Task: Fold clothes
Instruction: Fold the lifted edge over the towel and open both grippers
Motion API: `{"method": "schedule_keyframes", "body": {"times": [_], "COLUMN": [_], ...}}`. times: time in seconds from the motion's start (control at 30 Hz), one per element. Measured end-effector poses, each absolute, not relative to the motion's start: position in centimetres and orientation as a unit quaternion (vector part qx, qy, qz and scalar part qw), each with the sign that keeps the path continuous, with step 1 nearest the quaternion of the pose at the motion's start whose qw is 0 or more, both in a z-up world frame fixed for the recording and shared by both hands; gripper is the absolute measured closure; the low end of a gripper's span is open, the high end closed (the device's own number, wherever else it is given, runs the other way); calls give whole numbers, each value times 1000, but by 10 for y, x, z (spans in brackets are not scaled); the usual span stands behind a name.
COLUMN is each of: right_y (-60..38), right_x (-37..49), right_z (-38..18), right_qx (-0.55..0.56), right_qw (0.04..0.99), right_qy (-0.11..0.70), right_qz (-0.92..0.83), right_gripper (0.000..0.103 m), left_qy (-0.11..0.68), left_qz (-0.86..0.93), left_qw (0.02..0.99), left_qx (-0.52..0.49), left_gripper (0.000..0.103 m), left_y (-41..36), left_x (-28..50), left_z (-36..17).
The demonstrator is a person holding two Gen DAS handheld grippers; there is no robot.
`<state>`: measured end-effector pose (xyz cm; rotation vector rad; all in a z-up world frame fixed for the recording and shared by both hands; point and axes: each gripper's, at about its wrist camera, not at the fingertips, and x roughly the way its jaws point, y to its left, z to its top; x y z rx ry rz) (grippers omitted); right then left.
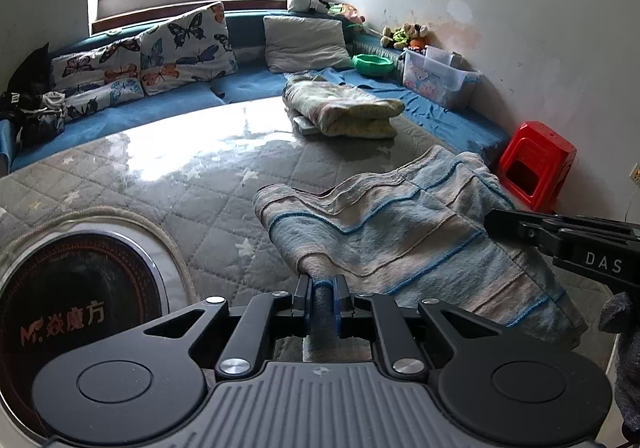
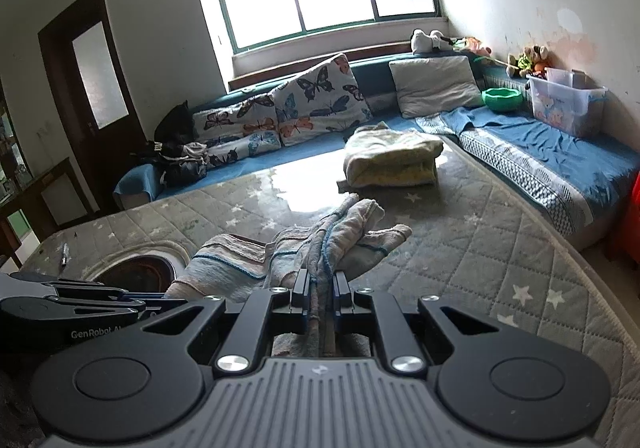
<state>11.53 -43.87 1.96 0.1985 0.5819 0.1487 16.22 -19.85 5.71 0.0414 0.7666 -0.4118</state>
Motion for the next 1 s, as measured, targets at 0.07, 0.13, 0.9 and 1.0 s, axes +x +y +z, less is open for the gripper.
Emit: {"method": "schedule_keyframes", "body": {"times": [0.07, 0.13, 0.9, 1.0], "right_y": [-439, -439, -455, -450], "right_x": [116, 116, 111, 114], "right_z": [15, 11, -2, -3], "right_qx": [99, 100, 94, 91], "right_qw": [949, 947, 941, 940], "right_qy": [291, 296, 323, 325], "right_qz": [72, 71, 37, 42], "right_gripper": [93, 93, 85, 85], "left_qy": [375, 379, 395, 387], "left_qz": [-197, -196, -170, -174], "left_qw": [906, 904, 902, 905], "left_qx": [21, 22, 31, 38], "left_gripper": [92, 92, 85, 80], "left_y": [-199, -199, -188, -190], "left_x": [163, 164, 162, 155], "left_z": [54, 50, 36, 37]}}
